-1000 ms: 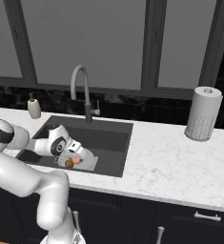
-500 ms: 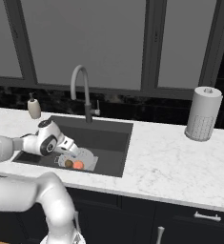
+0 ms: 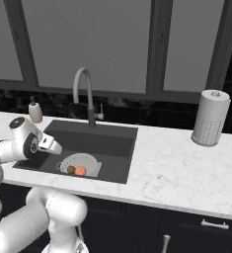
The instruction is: Put the colander in the sink, put the kiwi, peach, kiwi in the colander, and turn on the sink faucet and pour water over the colander.
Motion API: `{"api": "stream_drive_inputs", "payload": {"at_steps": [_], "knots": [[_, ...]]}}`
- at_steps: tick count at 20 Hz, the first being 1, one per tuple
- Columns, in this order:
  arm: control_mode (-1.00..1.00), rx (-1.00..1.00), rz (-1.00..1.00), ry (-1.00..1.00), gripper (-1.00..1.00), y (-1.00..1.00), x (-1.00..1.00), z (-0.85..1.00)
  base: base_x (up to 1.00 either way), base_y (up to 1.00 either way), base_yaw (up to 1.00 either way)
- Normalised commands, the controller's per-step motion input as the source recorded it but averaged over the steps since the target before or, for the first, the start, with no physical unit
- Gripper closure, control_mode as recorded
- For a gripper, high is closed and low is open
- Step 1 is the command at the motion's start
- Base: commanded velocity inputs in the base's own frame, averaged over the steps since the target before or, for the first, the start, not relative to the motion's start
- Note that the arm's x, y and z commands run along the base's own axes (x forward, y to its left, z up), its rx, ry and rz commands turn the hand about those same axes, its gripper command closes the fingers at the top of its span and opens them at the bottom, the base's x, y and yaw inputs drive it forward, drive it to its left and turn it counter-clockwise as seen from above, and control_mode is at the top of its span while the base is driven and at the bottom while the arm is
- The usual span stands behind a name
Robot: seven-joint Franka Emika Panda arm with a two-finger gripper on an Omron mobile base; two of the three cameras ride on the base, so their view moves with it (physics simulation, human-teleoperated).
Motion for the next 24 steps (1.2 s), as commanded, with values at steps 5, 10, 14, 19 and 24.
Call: {"api": "stream_drive_inputs", "payload": {"at_steps": [5, 10, 14, 19, 24], "knots": [[-1.00, 0.06, 0.27, 0.16, -1.00, 0.86, -0.18, 1.00, 0.00, 0.00, 0.00], [-1.00, 0.04, 0.29, 0.23, -1.00, 0.92, 0.00, 0.92, 0.00, 0.00, 0.00], [-1.00, 0.00, 0.25, 0.17, -1.00, 1.00, 0.00, 0.37, 0.00, 0.00, 0.00], [-1.00, -0.08, 0.19, 0.03, -1.00, 1.00, -0.06, -0.05, 0.00, 0.00, 0.00], [-1.00, -0.12, 0.15, -0.03, -1.00, 0.92, -0.09, -0.25, 0.00, 0.00, 0.00]]}}
